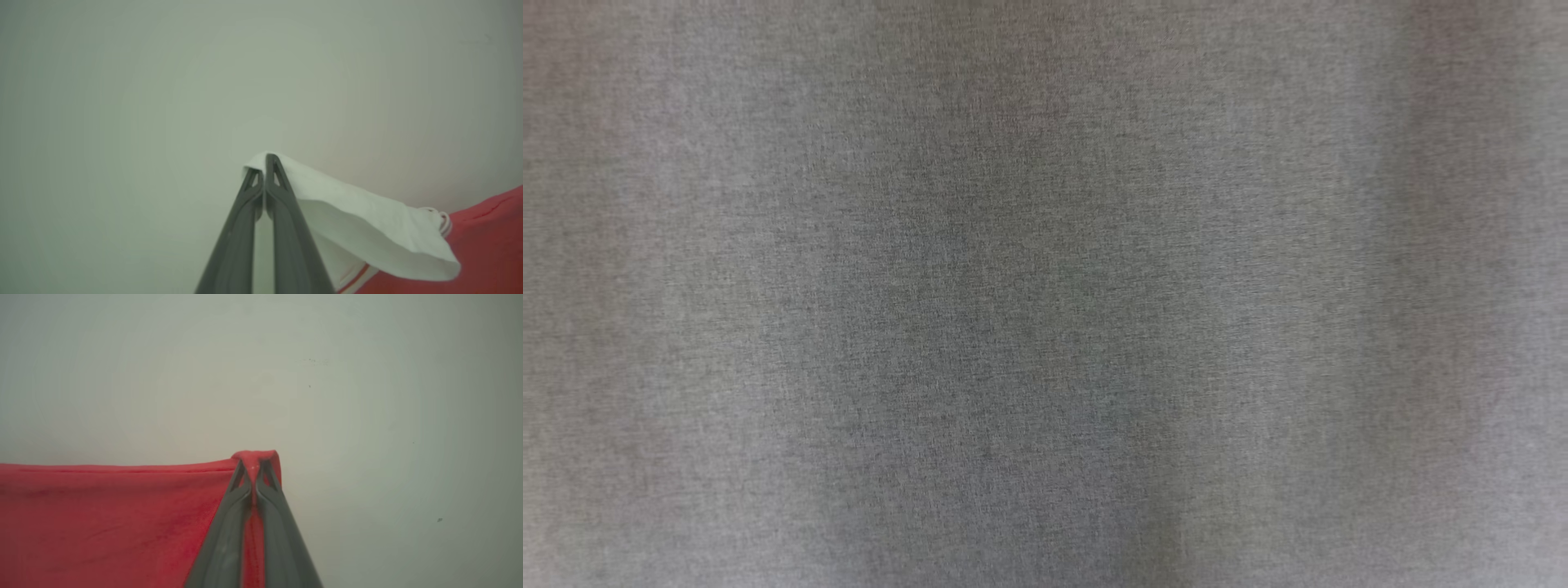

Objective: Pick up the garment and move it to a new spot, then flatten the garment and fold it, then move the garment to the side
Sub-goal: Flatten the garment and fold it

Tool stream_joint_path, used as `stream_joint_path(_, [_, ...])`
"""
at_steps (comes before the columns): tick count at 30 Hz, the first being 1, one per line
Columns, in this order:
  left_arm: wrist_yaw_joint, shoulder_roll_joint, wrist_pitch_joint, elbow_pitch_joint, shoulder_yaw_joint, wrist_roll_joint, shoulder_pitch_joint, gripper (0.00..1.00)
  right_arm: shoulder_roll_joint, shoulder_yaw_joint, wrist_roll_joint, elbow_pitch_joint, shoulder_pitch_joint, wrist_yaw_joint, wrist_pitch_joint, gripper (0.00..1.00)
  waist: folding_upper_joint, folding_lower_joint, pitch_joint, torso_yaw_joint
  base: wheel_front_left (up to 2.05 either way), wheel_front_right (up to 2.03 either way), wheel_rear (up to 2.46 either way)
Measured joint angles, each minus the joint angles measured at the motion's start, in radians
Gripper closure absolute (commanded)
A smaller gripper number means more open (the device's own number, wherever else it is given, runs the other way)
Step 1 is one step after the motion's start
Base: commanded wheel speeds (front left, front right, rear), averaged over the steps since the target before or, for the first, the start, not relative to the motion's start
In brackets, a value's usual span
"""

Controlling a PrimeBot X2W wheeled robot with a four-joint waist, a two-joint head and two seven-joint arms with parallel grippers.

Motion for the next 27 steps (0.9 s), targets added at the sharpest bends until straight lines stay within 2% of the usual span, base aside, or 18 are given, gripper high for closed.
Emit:
stream_joint_path(4, [0.000,0.012,-0.059,-0.013,-0.002,-0.034,0.097,1.00,-0.003,0.036,0.042,-0.006,0.089,0.000,-0.038,1.00,0.0000,0.0000,-0.027,-0.002,0.00,0.00,0.00])
stream_joint_path(7, [0.000,0.044,-0.082,-0.050,-0.036,-0.049,0.193,1.00,-0.007,0.058,0.079,-0.030,0.180,0.000,-0.070,1.00,0.0000,0.0000,-0.059,-0.003,0.00,0.00,0.00])
stream_joint_path(13, [0.012,0.087,-0.123,-0.158,-0.023,-0.111,0.449,1.00,-0.035,0.100,0.154,-0.119,0.407,0.000,-0.102,1.00,-0.0002,-0.0001,-0.143,-0.005,0.00,0.00,0.00])
stream_joint_path(16, [0.050,0.101,-0.133,-0.258,0.001,-0.139,0.601,1.00,-0.064,0.113,0.189,-0.181,0.527,0.000,-0.109,1.00,-0.0002,-0.0002,-0.190,-0.002,0.00,0.00,0.00])
stream_joint_path(17, [0.050,0.101,-0.133,-0.258,0.001,-0.139,0.601,1.00,-0.064,0.113,0.189,-0.181,0.527,0.000,-0.109,1.00,-0.0002,-0.0002,-0.190,-0.002,0.00,0.00,0.00])
stream_joint_path(20, [0.095,0.130,-0.136,-0.382,0.029,-0.171,0.752,1.00,-0.092,0.120,0.226,-0.244,0.657,0.000,-0.113,1.00,-0.0003,-0.0003,-0.237,0.003,0.00,0.00,0.00])
stream_joint_path(27, [0.244,0.207,-0.140,-0.701,0.078,-0.238,1.171,1.00,-0.120,0.100,0.276,-0.399,0.953,0.000,-0.117,1.00,-0.0003,-0.0004,-0.336,0.014,0.00,0.00,0.00])
